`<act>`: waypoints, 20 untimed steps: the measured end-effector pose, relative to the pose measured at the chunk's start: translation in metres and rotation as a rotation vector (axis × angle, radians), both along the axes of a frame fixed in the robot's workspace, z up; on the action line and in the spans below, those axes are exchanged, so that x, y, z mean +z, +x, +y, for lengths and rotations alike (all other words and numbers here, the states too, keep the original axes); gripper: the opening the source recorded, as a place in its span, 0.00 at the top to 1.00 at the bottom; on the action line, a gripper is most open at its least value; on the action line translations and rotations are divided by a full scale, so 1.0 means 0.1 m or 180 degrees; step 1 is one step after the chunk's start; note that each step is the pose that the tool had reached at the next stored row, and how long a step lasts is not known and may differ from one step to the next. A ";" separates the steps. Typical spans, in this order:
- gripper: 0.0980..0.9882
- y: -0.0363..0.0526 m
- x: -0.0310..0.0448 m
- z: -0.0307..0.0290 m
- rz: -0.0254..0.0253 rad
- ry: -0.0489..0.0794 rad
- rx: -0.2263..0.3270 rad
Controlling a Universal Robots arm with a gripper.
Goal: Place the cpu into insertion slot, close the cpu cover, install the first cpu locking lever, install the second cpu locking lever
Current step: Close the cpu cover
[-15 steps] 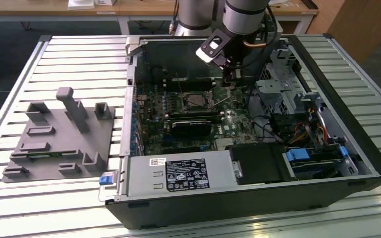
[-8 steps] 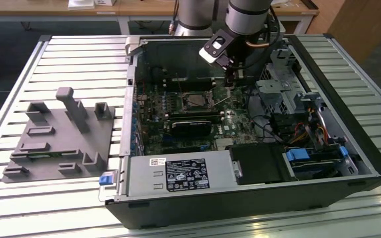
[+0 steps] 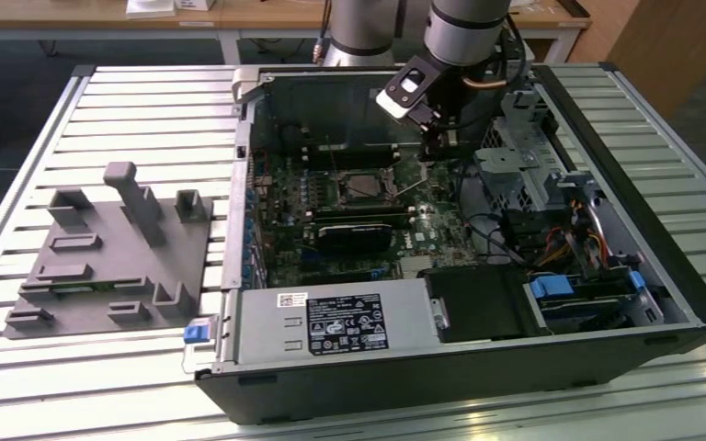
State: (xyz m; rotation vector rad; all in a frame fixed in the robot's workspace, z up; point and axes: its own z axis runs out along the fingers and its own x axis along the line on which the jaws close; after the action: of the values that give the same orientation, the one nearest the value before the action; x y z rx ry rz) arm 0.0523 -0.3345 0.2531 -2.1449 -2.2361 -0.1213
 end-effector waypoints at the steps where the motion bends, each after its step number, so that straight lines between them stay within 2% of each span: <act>1: 0.97 0.011 -0.001 0.001 0.0000 0.0000 0.0000; 20: 0.97 0.188 -0.050 0.039 0.0010 -0.0017 0.0000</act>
State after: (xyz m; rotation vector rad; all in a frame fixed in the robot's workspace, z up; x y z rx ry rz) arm 0.0711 -0.3306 0.2481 -2.1462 -2.2373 -0.1121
